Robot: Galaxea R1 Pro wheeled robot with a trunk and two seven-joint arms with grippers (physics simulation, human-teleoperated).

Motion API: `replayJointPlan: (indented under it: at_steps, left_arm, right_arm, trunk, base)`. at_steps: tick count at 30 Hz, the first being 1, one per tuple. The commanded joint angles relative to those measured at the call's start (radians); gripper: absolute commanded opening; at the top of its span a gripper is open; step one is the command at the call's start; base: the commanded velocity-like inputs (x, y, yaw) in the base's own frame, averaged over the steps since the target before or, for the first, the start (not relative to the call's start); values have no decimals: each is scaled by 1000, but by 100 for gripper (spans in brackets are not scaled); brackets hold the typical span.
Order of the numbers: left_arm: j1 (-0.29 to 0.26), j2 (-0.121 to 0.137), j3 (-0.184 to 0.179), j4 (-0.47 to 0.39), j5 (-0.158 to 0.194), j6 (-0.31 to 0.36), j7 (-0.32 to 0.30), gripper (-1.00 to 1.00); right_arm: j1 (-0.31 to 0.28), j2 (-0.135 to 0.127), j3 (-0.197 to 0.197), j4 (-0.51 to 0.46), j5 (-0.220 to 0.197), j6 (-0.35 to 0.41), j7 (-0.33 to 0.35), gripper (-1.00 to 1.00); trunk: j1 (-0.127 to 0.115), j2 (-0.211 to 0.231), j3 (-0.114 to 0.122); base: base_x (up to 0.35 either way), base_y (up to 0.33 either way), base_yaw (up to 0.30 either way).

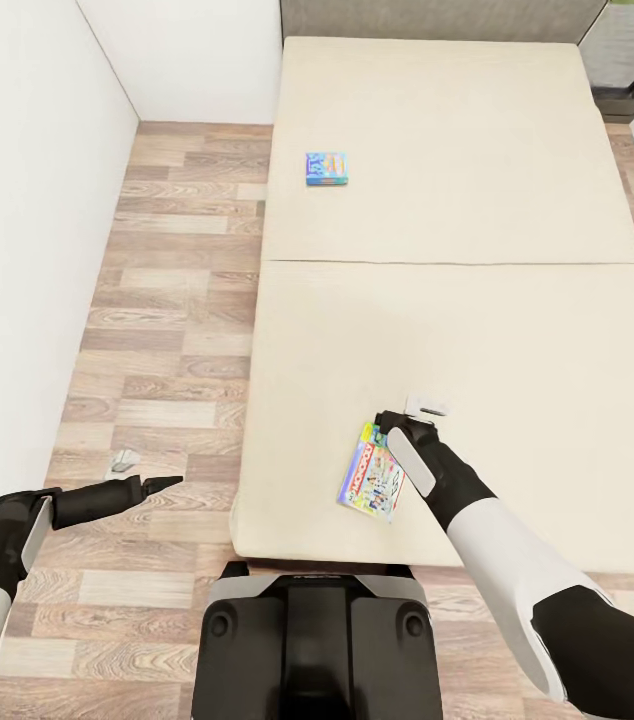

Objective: Put all the toys in the child's room - the three board games (two on the bed and one on the table), the two jigsaw puzzles on the table, and the tennis ball on the table - inside the toy box on the table in the child's room.

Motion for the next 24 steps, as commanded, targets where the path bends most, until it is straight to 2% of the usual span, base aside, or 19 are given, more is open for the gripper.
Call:
replayJointPlan:
  at_steps: [1,6,14,24]
  left_arm:
    - [0,0,2,0,0,10,-4,100]
    - [-1,0,2,0,0,10,-4,100]
    - [0,0,2,0,0,11,-4,100]
    - [0,0,2,0,0,11,-3,100]
  right_arm:
    - [-1,-1,4,-1,-7,4,-8,100]
    - [-1,-1,4,-1,-6,4,-8,100]
    - [-1,-1,5,-1,-6,3,-8,100]
    - [-1,-1,7,-1,-5,2,-8,100]
  trunk:
    - [1,-2,-1]
    - [1,-2,-1]
    - [1,-2,-1]
    - [1,-2,-1]
  base:
    - [0,0,0]
    - [-16,0,0]
    - [-193,0,0]
    - [-61,0,0]
